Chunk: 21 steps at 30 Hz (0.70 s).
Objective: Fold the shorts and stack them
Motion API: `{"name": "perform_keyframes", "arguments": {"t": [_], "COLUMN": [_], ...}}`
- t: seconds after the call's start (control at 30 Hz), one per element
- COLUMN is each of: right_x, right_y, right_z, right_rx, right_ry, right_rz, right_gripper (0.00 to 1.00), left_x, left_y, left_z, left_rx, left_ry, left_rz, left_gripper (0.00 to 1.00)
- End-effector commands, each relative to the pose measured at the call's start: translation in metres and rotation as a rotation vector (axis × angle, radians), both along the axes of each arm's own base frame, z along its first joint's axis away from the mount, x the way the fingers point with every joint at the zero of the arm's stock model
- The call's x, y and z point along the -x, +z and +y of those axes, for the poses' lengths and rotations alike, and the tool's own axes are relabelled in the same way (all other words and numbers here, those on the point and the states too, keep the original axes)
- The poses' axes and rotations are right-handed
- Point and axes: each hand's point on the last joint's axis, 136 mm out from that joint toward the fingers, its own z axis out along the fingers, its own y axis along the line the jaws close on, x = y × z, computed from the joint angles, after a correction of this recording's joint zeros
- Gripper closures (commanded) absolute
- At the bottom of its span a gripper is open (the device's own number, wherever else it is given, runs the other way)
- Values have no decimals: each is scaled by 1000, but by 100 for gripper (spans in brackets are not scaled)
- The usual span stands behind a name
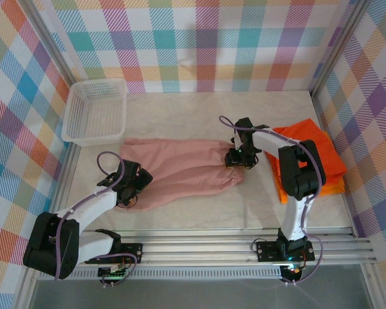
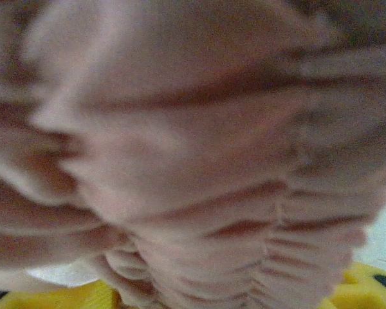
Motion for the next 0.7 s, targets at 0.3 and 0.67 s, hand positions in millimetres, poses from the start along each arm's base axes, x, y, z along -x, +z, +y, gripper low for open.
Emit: {"name": "perform_keyframes", "arguments": {"t": [0.3, 0.67], "right_x": [17, -7], "right_y": [-31, 69], "right_z": [0, -43], "right_rx": [62, 310], "right_ry": [25, 104], "right_rz": [102, -91], "right_gripper": [90, 100], "left_x": [43, 23], "left_y": [-34, 39], "left_z": [17, 7], "left_rx": [-56, 7], "left_ry": [20, -23], "left_rz": [170, -44], "left_gripper": [0, 0]}}
